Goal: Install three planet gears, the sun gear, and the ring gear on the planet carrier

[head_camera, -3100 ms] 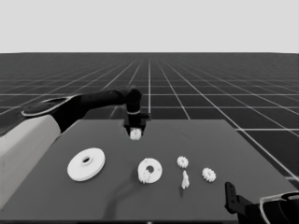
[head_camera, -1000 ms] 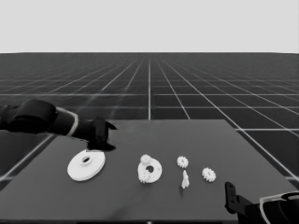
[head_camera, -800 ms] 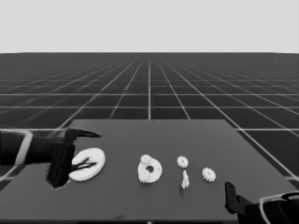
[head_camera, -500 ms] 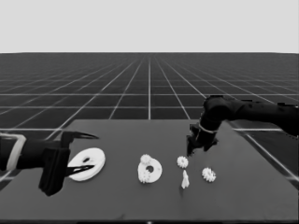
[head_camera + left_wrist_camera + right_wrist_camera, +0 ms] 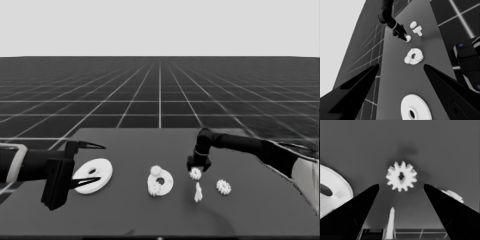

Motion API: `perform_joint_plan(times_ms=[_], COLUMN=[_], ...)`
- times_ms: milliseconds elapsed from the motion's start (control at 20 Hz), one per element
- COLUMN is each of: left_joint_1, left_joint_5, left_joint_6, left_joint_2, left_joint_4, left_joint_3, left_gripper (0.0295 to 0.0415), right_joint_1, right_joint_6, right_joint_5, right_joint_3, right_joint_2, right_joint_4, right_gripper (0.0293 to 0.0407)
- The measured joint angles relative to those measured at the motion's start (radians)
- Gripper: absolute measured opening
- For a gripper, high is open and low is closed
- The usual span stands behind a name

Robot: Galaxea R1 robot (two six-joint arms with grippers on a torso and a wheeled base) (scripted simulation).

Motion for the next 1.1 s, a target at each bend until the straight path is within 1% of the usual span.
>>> perform_joint_plan(times_ms=[100,350,450,500,850,900,950,1000,1050,1100], left_joint_1=[0.000,0.000,0.000,0.000,0.000,0.000,0.000,0.000,0.000,0.000], left_joint_5=[0.000,0.000,0.000,0.000,0.000,0.000,0.000,0.000,0.000,0.000], left_joint_6=[0.000,0.000,0.000,0.000,0.000,0.000,0.000,0.000,0.000,0.000], left_joint_2=[0.000,0.000,0.000,0.000,0.000,0.000,0.000,0.000,0.000,0.000], left_joint_4=[0.000,0.000,0.000,0.000,0.000,0.000,0.000,0.000,0.000,0.000], left_joint_3=[0.000,0.000,0.000,0.000,0.000,0.000,0.000,0.000,0.000,0.000], left_gripper=[0.0385,0.0385,0.0385,0.0385,0.0385,0.0385,0.0385,0.0385,0.0385,0.0385], right_joint_1=[-0.052,-0.072,-0.073,-0.073,-0.072,0.028,0.149,0.221,0.261,0.284], right_joint_6=[-0.029,-0.045,-0.046,-0.046,-0.046,0.031,0.055,0.055,0.049,0.044], right_joint_5=[0.035,0.054,0.055,0.055,0.055,-0.051,-0.099,-0.122,-0.136,-0.144], right_joint_3=[-0.066,-0.103,-0.104,-0.104,-0.105,0.065,0.115,0.115,0.104,0.094], right_joint_2=[0.026,0.041,0.041,0.041,0.042,-0.025,-0.045,-0.044,-0.040,-0.036], right_joint_4=[-0.034,-0.049,-0.049,-0.049,-0.050,0.053,0.139,0.196,0.229,0.248], right_gripper=[0.0385,0.0385,0.0314,0.0312,0.0312,0.0312,0.0312,0.0312,0.0312,0.0312])
